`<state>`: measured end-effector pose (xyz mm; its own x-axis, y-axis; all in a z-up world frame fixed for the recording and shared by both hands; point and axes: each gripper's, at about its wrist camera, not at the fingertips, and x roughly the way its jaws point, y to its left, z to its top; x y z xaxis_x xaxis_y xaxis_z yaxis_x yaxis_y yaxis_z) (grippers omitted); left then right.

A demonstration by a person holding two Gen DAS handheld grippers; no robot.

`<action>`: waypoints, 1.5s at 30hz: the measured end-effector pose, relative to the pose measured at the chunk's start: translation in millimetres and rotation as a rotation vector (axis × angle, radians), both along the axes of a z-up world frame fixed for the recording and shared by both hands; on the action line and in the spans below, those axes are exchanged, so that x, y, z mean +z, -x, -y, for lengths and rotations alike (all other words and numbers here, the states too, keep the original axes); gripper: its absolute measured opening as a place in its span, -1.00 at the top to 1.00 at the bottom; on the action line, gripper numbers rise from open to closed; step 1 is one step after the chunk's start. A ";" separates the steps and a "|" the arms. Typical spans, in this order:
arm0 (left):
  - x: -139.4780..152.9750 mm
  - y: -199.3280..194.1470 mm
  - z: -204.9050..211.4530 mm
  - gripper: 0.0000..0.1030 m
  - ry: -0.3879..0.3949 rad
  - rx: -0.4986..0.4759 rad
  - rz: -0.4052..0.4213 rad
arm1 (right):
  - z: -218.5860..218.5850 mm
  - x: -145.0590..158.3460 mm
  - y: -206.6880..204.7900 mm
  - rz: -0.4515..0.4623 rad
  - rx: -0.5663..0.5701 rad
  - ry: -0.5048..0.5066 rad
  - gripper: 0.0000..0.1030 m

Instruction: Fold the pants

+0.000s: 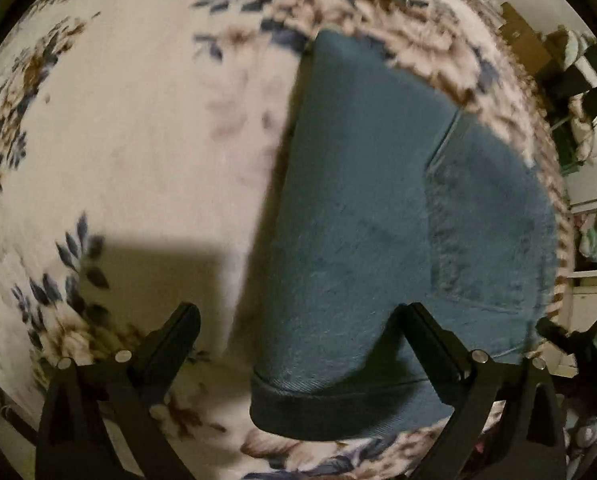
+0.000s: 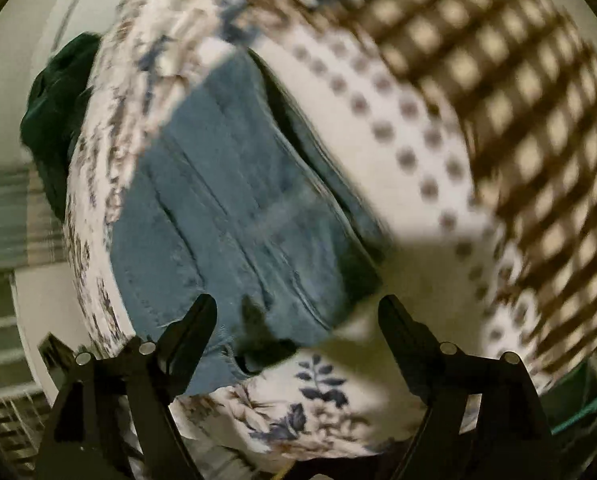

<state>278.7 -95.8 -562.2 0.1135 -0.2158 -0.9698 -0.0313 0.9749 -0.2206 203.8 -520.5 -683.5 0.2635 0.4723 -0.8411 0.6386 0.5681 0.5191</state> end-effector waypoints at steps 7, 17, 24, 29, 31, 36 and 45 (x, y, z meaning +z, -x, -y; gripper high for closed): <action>-10.3 -0.5 -0.5 -1.00 0.014 -0.015 0.012 | -29.5 -24.7 -7.4 0.049 -0.047 -0.012 0.14; -16.1 -13.3 -14.6 -1.00 0.242 0.047 -0.008 | -20.4 -30.7 -10.9 0.058 -0.035 -0.081 -0.20; -48.2 -38.3 -13.9 -1.00 0.301 -0.002 -0.062 | -32.4 -57.0 -18.3 0.152 -0.081 -0.203 -0.69; -52.4 -42.9 -24.4 -1.00 0.351 0.026 -0.087 | -46.6 -48.6 -30.9 0.251 -0.087 -0.205 -0.70; -52.9 -41.3 -24.6 -1.00 0.351 0.034 -0.099 | -49.6 -53.7 -29.7 0.245 -0.083 -0.201 -0.70; -42.4 -41.9 -26.3 -1.00 0.337 0.081 -0.082 | -56.1 -53.8 -33.4 0.235 -0.075 -0.199 -0.73; -39.5 -39.6 -21.8 -1.00 0.395 0.017 0.110 | -66.5 -58.2 -42.5 0.270 -0.021 -0.197 -0.73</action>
